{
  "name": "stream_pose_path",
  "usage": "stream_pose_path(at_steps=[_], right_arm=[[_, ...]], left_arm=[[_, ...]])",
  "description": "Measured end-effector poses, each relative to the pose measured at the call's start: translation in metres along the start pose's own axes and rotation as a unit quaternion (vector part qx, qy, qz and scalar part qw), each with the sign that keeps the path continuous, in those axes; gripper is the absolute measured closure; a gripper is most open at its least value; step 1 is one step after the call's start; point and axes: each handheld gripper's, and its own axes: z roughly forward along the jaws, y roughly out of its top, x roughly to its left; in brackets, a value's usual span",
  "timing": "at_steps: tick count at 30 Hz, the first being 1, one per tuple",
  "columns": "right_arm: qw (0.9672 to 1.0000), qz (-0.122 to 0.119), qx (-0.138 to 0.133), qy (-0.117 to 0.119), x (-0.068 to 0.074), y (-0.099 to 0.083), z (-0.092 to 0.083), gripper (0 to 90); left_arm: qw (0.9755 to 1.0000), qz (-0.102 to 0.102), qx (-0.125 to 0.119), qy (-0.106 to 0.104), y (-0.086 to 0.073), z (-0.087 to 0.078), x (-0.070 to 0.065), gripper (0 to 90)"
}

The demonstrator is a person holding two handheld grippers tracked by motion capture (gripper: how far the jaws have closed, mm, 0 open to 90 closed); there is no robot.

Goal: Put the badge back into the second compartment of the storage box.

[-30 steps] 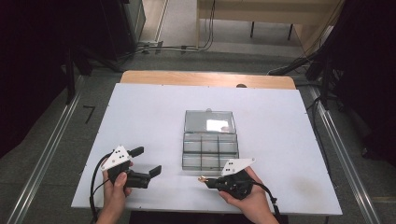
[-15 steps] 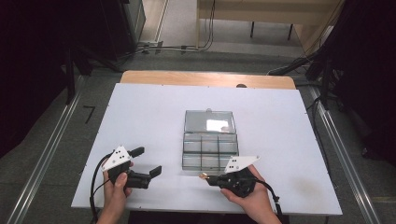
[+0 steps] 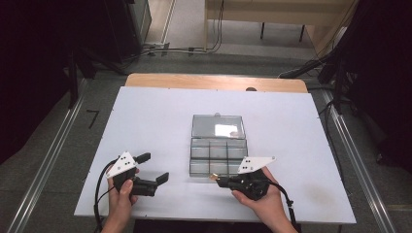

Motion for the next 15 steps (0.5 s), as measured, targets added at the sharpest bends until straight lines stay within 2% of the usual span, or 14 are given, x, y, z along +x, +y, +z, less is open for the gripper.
stream_pose_path(at_steps=[15], right_arm=[[1.0,0.006,-0.006,0.0,-0.0064,0.0102,0.0018,87.0]], left_arm=[[1.0,0.001,0.002,0.001,0.0,0.0004,-0.0008,0.0]])
